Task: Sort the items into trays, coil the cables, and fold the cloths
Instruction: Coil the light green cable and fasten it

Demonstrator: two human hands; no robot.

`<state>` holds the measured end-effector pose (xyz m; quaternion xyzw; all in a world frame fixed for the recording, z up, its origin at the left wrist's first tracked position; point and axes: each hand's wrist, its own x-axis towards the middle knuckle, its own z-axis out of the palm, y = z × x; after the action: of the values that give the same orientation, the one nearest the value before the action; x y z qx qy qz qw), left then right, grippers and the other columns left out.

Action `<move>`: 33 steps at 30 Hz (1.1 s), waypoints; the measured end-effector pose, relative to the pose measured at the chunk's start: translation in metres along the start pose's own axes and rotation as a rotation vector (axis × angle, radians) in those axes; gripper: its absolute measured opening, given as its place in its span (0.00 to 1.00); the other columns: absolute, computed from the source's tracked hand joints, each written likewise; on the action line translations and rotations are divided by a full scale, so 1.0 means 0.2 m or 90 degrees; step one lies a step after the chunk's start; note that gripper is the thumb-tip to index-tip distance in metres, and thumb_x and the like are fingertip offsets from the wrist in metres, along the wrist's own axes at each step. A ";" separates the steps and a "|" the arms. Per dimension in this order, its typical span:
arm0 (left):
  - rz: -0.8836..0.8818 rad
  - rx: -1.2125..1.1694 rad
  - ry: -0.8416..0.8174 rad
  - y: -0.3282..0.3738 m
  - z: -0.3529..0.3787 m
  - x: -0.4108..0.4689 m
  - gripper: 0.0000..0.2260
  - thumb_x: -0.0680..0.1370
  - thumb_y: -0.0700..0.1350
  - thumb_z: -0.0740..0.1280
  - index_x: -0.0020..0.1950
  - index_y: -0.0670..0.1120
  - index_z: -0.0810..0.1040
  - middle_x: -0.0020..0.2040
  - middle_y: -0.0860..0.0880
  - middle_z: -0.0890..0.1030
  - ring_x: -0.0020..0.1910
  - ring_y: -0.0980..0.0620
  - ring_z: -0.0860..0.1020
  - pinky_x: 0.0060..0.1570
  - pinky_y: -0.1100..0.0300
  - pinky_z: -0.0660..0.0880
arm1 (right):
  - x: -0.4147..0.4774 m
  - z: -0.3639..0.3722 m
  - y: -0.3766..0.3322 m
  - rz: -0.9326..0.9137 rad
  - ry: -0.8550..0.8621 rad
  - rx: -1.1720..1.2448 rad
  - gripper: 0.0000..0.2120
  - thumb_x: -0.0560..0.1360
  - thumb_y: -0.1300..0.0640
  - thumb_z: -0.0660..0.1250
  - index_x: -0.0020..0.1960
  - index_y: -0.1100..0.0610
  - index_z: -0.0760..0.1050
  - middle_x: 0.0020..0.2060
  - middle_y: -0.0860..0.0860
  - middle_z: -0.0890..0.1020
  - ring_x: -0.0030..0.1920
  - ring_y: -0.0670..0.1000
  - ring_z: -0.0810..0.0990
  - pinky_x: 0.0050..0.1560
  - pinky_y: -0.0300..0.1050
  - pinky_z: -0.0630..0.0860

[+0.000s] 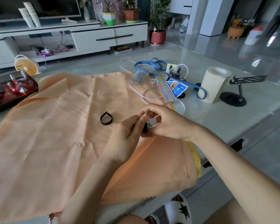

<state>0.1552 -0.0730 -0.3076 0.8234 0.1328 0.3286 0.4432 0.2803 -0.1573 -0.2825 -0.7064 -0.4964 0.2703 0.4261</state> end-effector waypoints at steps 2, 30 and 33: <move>0.001 0.009 -0.016 -0.01 0.00 0.00 0.16 0.77 0.53 0.57 0.31 0.47 0.68 0.24 0.57 0.66 0.26 0.59 0.64 0.28 0.70 0.61 | -0.01 0.00 0.00 0.006 -0.045 0.021 0.16 0.66 0.65 0.75 0.50 0.54 0.76 0.41 0.50 0.76 0.42 0.43 0.73 0.48 0.39 0.70; -0.090 -0.005 0.195 -0.03 0.04 0.01 0.12 0.81 0.39 0.56 0.38 0.48 0.65 0.31 0.64 0.77 0.31 0.66 0.74 0.29 0.71 0.67 | 0.09 0.11 -0.09 0.008 0.228 0.121 0.04 0.75 0.61 0.67 0.41 0.57 0.76 0.32 0.49 0.77 0.35 0.47 0.75 0.44 0.43 0.74; -0.129 -0.021 0.219 -0.04 0.05 0.02 0.11 0.81 0.40 0.56 0.38 0.46 0.64 0.31 0.58 0.76 0.29 0.62 0.71 0.29 0.68 0.66 | 0.09 0.13 -0.10 -0.028 0.250 0.076 0.03 0.74 0.61 0.68 0.43 0.61 0.78 0.31 0.47 0.76 0.35 0.46 0.74 0.43 0.42 0.73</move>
<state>0.1654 -0.0735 -0.3171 0.7302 0.2836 0.4200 0.4582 0.2559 -0.1289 -0.2773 -0.7081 -0.4021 0.1470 0.5615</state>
